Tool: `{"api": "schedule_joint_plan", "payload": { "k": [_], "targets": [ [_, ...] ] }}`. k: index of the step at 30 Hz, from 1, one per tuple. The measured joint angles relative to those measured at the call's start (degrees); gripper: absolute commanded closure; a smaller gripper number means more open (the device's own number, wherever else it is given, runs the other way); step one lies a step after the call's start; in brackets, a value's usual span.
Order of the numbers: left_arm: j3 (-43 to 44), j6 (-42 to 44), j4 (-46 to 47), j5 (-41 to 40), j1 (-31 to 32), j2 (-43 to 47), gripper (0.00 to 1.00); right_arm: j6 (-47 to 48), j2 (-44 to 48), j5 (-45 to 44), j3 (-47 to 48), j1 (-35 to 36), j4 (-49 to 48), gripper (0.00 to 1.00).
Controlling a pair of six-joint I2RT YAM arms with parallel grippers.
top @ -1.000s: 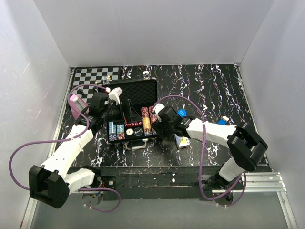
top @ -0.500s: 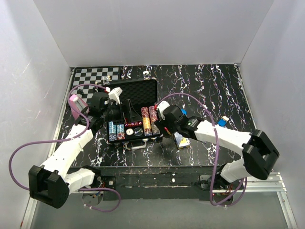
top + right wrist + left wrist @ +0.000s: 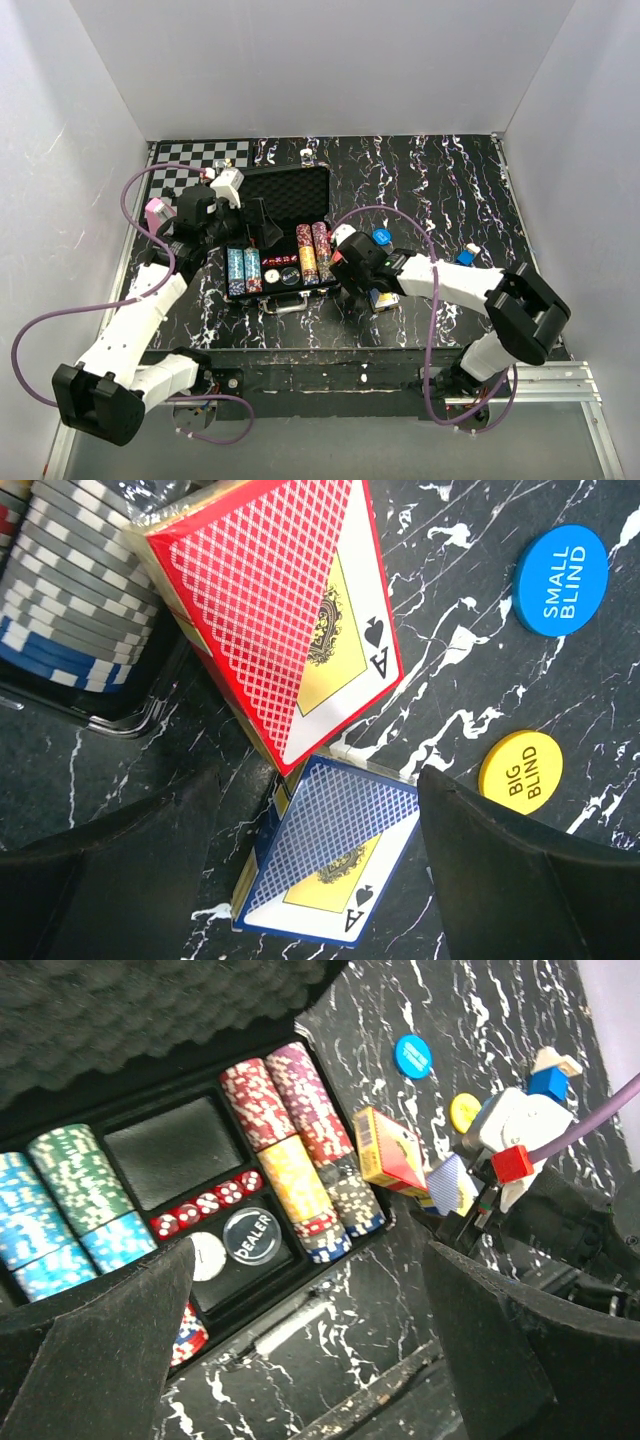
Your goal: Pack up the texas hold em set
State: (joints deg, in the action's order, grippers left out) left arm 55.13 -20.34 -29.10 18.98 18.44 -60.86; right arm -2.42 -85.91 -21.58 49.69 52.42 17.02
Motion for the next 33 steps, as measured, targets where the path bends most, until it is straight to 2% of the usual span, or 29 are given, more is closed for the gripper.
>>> {"api": "schedule_joint_plan", "payload": {
  "k": [4, 17, 26, 29, 30, 31, 32, 33],
  "targets": [
    [0.07, 2.08, -0.02, -2.12, -0.76, 0.81, 0.02, 0.13, -2.62, -0.79, 0.02, 0.00, -0.24, 0.16],
    [-1.66, 2.80, 1.88, -2.67, -2.69, 0.76, 0.02, 6.34, -7.72, -6.49, 1.27, 1.09, -5.66, 0.29],
    [-2.19, 2.49, 3.30, -0.55, -4.76, 0.39, 0.02, 11.08, -10.82, -10.21, 1.64, 2.54, -11.10, 0.45],
    [-2.19, 2.40, 3.87, -0.20, -5.14, 0.39, 0.02, 12.50, -12.35, -12.17, 2.49, 3.13, -12.15, 0.57],
    [-2.19, 2.36, 3.91, -0.09, -5.20, 0.37, 0.02, 13.07, -13.00, -13.29, 2.93, 3.39, -12.63, 0.66],
    [-2.19, 2.36, 3.89, -0.02, -5.25, 0.37, 0.02, 13.53, -13.53, -14.56, 3.37, 3.74, -13.07, 0.89],
    [-2.19, 2.36, 3.91, 0.04, -5.27, 0.37, 0.02, 14.19, -13.90, -16.17, 3.80, 4.13, -13.62, 0.98],
    [-2.19, 2.36, 3.91, 0.11, -5.33, 0.37, 0.02, 15.23, -14.12, -18.10, 4.17, 4.46, -14.27, 0.99]
  ]
}}
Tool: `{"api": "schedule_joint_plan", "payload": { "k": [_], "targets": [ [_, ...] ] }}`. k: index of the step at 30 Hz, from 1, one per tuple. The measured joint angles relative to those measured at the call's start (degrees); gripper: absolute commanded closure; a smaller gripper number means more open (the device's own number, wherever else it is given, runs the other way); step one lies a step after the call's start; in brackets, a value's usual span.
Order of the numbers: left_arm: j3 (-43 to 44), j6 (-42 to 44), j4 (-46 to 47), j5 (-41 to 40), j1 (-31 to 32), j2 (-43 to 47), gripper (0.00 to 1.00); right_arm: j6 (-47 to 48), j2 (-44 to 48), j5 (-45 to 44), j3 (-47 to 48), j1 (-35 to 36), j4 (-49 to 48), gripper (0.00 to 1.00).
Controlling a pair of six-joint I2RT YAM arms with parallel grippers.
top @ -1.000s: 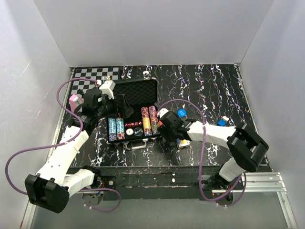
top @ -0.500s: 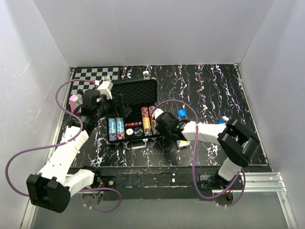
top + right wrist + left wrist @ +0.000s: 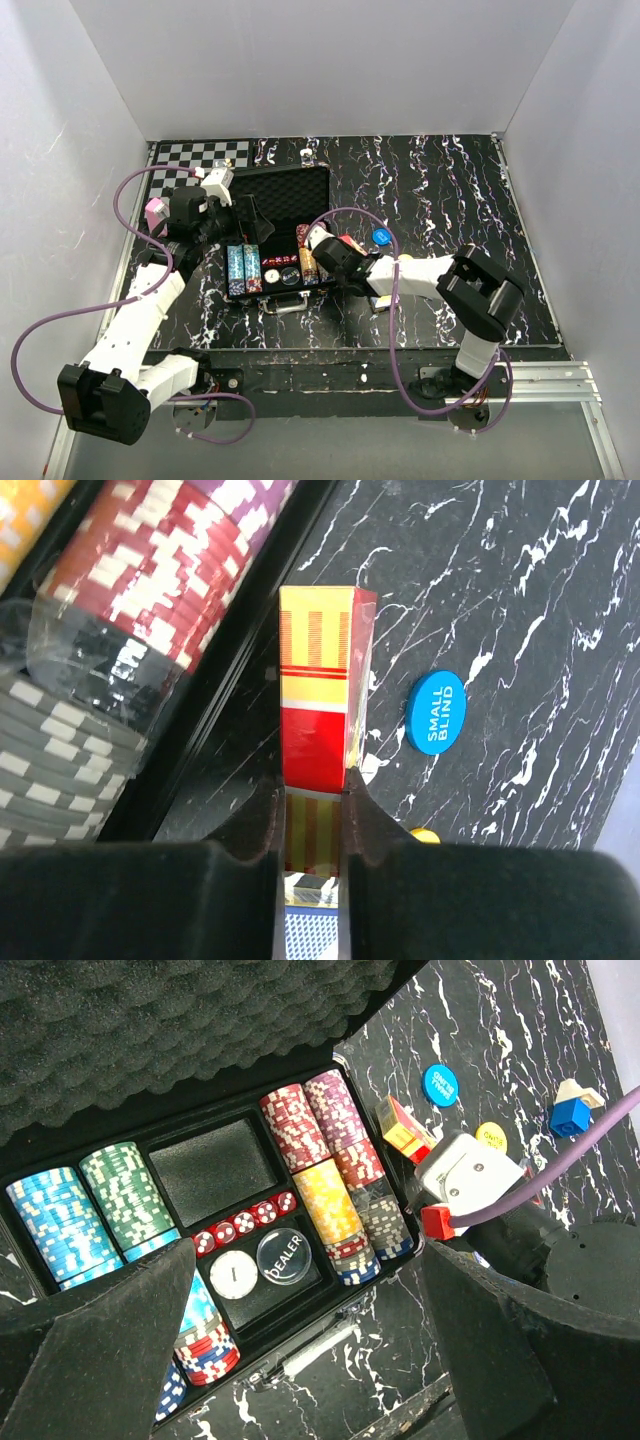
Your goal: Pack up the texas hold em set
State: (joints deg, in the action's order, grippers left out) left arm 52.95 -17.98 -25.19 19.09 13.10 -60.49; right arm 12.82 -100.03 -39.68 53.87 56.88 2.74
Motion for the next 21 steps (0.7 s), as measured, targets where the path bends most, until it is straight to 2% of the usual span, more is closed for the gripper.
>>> {"api": "schedule_joint_plan", "payload": {
  "k": [8, 13, 17, 21],
  "targets": [
    [-0.09, -1.38, -0.22, 0.81, -0.20, -0.31, 0.02, -0.83, 2.12, -2.84, -0.83, 2.01, 0.85, 0.99],
    [-0.04, -8.72, -1.73, 3.67, -0.24, -0.90, 0.02, -1.68, 17.59, -1.14, -4.37, 2.45, 3.80, 0.99],
    [0.20, -17.88, -1.68, 8.85, -0.24, -1.77, 0.02, -1.88, 30.99, 1.09, -4.59, 2.89, 2.67, 0.99],
    [0.24, -26.80, 0.02, 13.68, 0.24, -3.37, 0.02, -0.50, 36.76, 1.73, -4.59, 5.31, 1.68, 0.99]
  ]
}}
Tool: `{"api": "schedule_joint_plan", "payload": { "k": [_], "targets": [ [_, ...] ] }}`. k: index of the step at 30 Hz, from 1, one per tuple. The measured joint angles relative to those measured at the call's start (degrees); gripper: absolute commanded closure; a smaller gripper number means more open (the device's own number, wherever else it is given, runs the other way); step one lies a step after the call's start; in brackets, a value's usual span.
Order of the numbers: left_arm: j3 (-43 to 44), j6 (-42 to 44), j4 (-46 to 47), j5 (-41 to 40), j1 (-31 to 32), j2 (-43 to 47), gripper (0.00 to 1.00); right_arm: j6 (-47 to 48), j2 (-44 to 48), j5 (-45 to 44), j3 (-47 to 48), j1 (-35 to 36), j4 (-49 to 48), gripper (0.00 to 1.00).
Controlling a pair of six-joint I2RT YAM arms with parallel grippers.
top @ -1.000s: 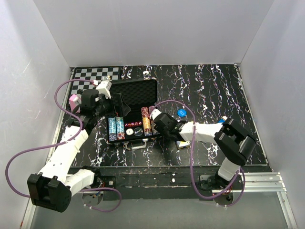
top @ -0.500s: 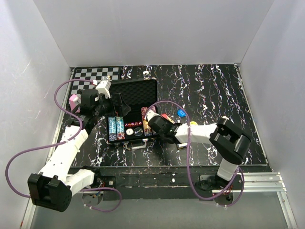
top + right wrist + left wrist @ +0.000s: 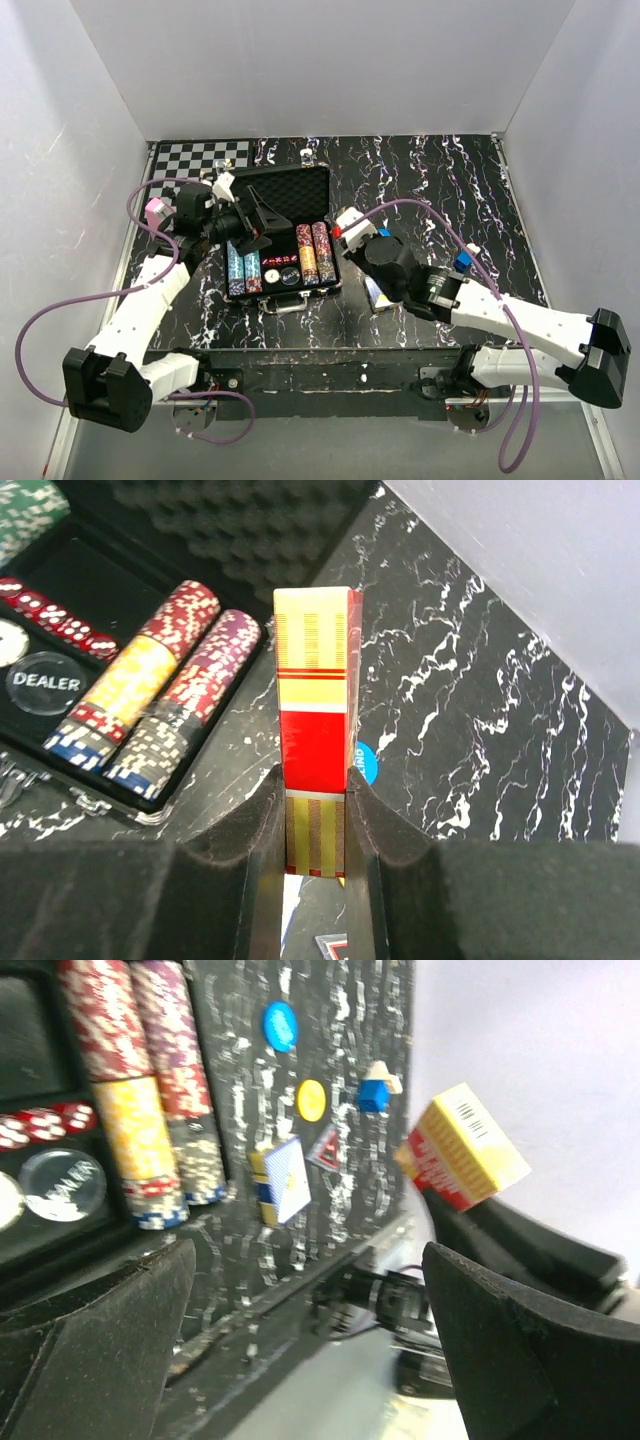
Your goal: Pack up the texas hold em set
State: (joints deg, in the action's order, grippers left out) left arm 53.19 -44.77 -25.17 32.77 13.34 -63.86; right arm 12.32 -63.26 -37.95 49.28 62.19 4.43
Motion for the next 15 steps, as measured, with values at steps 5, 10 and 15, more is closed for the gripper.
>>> {"api": "schedule_joint_plan", "payload": {
  "k": [5, 10, 15],
  "targets": [
    [-0.11, -12.50, 5.95, 4.85, 1.99, -0.79, 0.02, 4.15, -0.72, -0.90, 0.00, 5.33, -0.37, 0.99],
    [-0.35, -20.20, 10.43, 6.80, 4.61, -1.51, 0.02, 10.23, -4.26, -4.13, 0.00, 10.56, -4.28, 0.99],
    [-2.38, -23.96, 13.22, 9.84, 7.43, -5.31, 0.02, 15.96, -8.66, -5.90, 0.00, 13.81, -8.57, 0.99]
  ]
}}
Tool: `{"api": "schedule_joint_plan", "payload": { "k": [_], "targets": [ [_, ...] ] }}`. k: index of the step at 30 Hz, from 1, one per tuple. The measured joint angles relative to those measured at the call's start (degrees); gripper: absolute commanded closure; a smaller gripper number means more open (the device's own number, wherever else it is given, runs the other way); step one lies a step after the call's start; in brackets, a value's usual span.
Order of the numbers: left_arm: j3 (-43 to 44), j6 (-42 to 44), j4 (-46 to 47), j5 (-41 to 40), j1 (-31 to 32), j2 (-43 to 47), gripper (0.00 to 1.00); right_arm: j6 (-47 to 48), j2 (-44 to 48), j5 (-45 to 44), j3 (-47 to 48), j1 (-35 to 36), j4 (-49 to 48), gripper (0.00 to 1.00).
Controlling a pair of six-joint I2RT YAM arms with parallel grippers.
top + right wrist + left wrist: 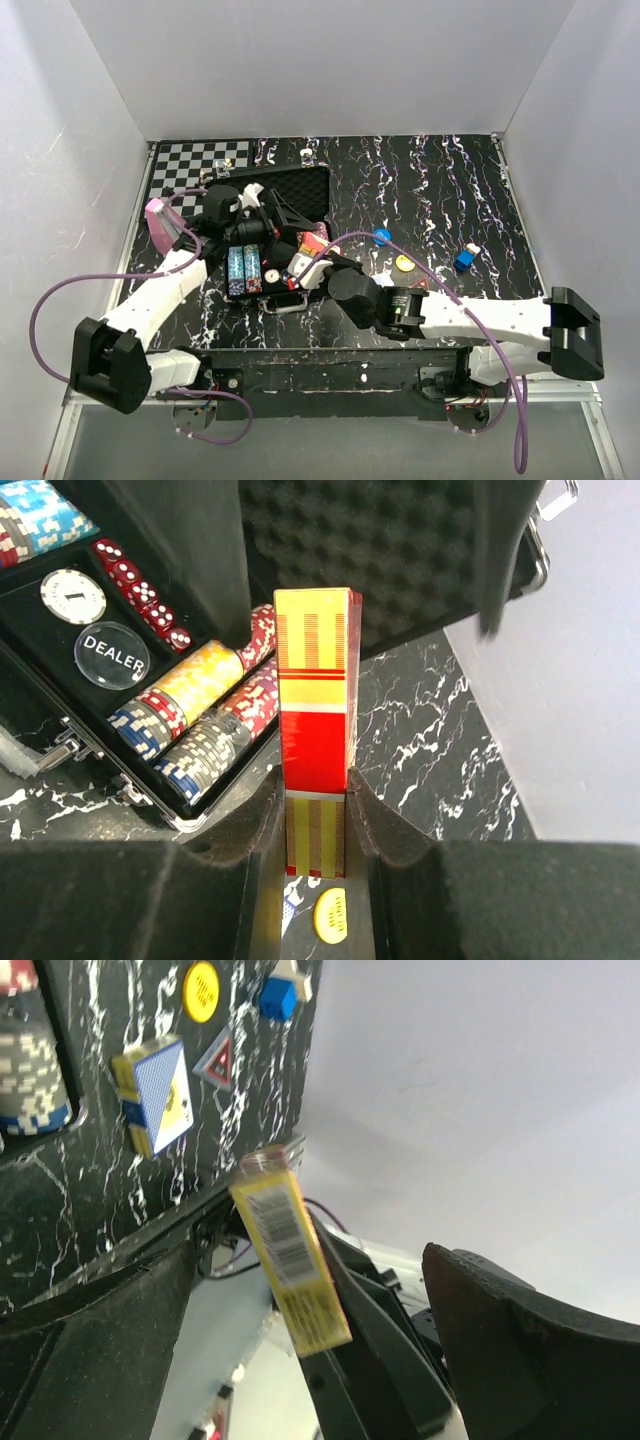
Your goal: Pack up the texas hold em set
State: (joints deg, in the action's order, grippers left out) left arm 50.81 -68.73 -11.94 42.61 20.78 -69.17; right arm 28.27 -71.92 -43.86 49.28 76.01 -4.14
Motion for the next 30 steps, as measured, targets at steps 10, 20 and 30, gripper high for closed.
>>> {"api": "schedule_joint_plan", "payload": {
  "k": [10, 20, 30],
  "targets": [
    [-1.81, -1.88, 0.50, 4.76, 1.60, -3.78, 0.30, 10.88, -3.48, -2.56, 0.00, 3.58, -9.46, 0.99],
    [-1.40, -2.60, 1.60, 6.60, 2.23, -4.92, 0.90, 17.05, -4.66, -3.39, -1.11, 4.55, -12.52, 0.99],
    [-1.18, -0.90, 0.35, 6.25, 2.21, -5.73, 1.00, 18.43, -4.44, -4.59, -4.04, 4.98, -16.15, 0.28]
  ]
}}
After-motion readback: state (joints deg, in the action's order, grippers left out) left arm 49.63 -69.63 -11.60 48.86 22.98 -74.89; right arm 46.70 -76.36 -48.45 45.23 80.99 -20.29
